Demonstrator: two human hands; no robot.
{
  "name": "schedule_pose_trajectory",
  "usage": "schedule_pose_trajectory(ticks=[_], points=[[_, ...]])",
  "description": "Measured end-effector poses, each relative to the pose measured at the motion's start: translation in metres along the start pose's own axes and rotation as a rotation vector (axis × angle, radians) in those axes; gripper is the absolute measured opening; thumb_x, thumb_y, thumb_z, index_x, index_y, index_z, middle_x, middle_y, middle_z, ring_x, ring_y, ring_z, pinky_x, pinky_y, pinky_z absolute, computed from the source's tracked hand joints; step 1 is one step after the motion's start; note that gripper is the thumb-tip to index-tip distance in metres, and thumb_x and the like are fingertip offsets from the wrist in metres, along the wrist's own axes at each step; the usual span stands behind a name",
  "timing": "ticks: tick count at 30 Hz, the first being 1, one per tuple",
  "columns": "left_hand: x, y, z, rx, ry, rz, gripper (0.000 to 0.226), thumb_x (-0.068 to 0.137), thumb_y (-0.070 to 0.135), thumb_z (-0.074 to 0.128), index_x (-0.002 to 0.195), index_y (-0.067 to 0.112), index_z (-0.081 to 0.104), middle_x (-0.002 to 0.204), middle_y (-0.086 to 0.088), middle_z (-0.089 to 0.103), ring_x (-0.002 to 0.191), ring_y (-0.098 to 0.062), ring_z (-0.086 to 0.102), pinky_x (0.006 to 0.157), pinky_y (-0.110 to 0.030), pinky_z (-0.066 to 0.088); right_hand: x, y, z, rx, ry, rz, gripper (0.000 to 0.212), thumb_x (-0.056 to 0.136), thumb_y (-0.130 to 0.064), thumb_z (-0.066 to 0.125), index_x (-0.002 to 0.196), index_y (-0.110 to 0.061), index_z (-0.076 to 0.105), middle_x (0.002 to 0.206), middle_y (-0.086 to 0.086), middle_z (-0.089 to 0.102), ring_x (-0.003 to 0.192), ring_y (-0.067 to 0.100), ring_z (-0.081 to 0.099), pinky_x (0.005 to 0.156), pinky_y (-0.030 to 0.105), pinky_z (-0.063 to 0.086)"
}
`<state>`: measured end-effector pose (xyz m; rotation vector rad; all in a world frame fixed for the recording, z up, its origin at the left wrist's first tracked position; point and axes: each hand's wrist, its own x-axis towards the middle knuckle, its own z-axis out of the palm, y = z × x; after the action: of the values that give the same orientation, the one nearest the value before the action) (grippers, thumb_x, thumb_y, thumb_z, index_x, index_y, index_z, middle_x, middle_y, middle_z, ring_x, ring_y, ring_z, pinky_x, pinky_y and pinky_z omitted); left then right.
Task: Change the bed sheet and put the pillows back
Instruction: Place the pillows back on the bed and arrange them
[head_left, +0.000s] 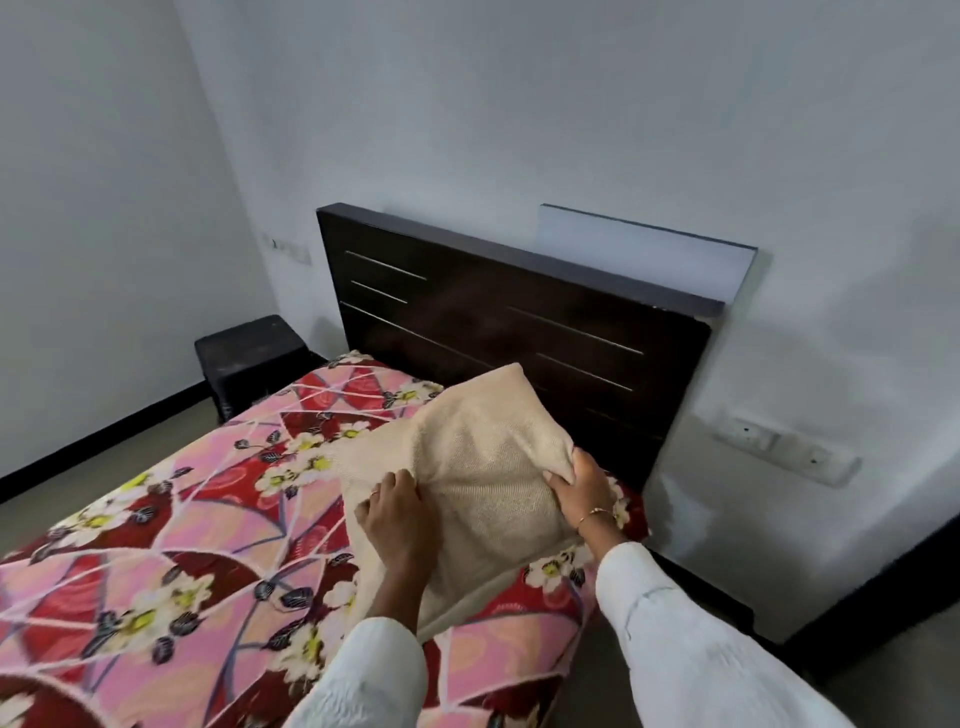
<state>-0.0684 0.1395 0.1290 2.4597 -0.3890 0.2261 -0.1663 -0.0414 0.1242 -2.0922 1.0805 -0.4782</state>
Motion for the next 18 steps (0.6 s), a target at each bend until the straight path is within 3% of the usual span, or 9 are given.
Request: schedule_pose_trajectory(ticks=[4, 9, 11, 14, 18], points=[[0.012, 0.026, 0.056, 0.022, -0.005, 0.001, 0.033, 0.082, 0.026, 0.033, 0.067, 0.006, 0.055, 0.069, -0.010, 0.060, 0.069, -0.031, 0.058, 0.074, -0.039, 0.037, 0.069, 0.031, 0.004, -0.026, -0.103, -0.009, 0.043, 0.086, -0.021, 0.064, 0.123, -0.004, 0.050, 0.122, 0.011, 0.056, 0.115, 0.029, 0.052, 0.094, 0.036, 0.041], [0.025, 0.059, 0.135, 0.068, -0.027, -0.093, 0.018, 0.078, 0.011, 0.054, 0.060, 0.009, 0.054, 0.060, -0.007, 0.058, 0.056, -0.029, 0.057, 0.067, -0.038, 0.043, 0.153, 0.075, 0.014, -0.162, -0.265, 0.007, 0.049, 0.090, -0.027, 0.058, 0.135, -0.011, 0.044, 0.133, 0.009, 0.049, 0.122, 0.030, 0.047, 0.101, 0.044, 0.035], [0.026, 0.071, 0.167, 0.158, -0.118, -0.084, 0.022, 0.079, 0.018, 0.043, 0.066, 0.009, 0.057, 0.068, -0.007, 0.062, 0.064, -0.029, 0.061, 0.072, -0.038, 0.043, 0.186, 0.098, 0.016, -0.270, -0.324, 0.025, 0.048, 0.092, -0.029, 0.054, 0.137, -0.015, 0.041, 0.134, 0.011, 0.046, 0.122, 0.031, 0.045, 0.100, 0.044, 0.034], [0.020, 0.083, 0.205, 0.367, -0.326, -0.105, 0.036, 0.091, 0.026, 0.030, 0.099, 0.012, 0.062, 0.106, -0.006, 0.064, 0.102, -0.026, 0.058, 0.090, -0.032, 0.033, 0.221, 0.125, 0.016, -0.445, -0.397, 0.068, 0.050, 0.096, -0.023, 0.044, 0.144, -0.025, 0.031, 0.137, 0.014, 0.041, 0.123, 0.033, 0.044, 0.101, 0.045, 0.037], [0.023, 0.104, 0.214, 0.428, -0.382, -0.178, 0.031, 0.094, 0.024, 0.034, 0.103, 0.013, 0.061, 0.109, -0.004, 0.064, 0.102, -0.024, 0.058, 0.089, -0.031, 0.034, 0.239, 0.111, 0.017, -0.475, -0.380, -0.033, 0.044, 0.093, -0.014, 0.047, 0.137, -0.016, 0.041, 0.136, 0.017, 0.039, 0.124, 0.034, 0.041, 0.098, 0.044, 0.039]])
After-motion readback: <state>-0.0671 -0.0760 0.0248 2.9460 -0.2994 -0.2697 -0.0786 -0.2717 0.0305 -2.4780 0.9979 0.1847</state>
